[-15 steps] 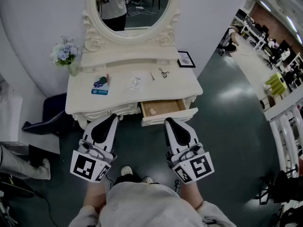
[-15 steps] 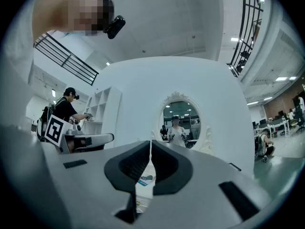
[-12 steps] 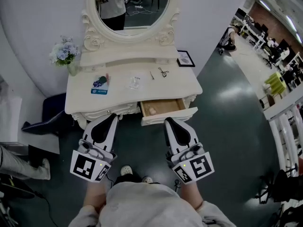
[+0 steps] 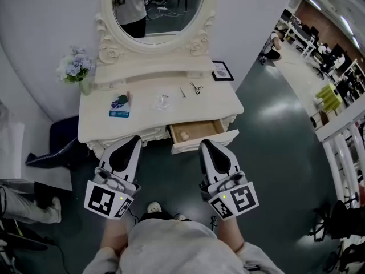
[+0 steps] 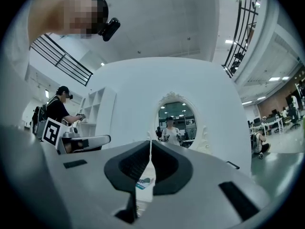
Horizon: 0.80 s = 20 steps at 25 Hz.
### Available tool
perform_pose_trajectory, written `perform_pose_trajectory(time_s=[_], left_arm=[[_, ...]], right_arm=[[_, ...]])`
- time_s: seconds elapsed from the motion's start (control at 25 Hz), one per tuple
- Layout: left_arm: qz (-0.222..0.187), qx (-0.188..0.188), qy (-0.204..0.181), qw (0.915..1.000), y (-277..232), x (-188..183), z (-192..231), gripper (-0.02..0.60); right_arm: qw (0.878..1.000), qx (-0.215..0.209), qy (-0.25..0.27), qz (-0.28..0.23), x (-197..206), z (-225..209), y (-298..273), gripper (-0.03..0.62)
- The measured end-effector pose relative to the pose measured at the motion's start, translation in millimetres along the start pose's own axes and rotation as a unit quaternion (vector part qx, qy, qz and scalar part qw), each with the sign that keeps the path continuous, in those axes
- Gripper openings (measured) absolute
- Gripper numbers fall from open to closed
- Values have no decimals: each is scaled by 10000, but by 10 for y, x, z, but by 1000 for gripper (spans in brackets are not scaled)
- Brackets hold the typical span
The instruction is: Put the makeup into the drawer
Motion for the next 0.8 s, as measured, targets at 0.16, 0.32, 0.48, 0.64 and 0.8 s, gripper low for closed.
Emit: perform_pose_trajectory(time_s=[0.16, 0.32, 0.48, 0.64, 0.8], left_arm=[[14, 108, -20, 9999, -19, -8, 129, 12], [37, 249, -6, 9997, -66, 18, 218, 11], [41, 334, 71, 9994, -153, 66, 271, 11], [57, 377, 92, 9992, -320, 112, 332, 11], [69, 323, 68, 9994, -550, 175, 454, 12]], right_arm=[[9999, 113, -40, -22, 29, -2, -77, 25], [9997, 231, 26, -45, 49, 24, -124, 25], [9995, 281, 108, 15, 102, 15, -156, 25], [9994, 342, 89, 40, 179, -124, -240, 25], [9995, 323, 74, 21, 290, -330, -442, 25]])
Point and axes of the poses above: the fingertips, and each gripper's own axes: y backward along the fingers, z to its left, x out of its underside, the point moved 3 cm from there along y, backward along the fingers, and after that the axes turned 14 degrees about y, right-handed, at the moved point
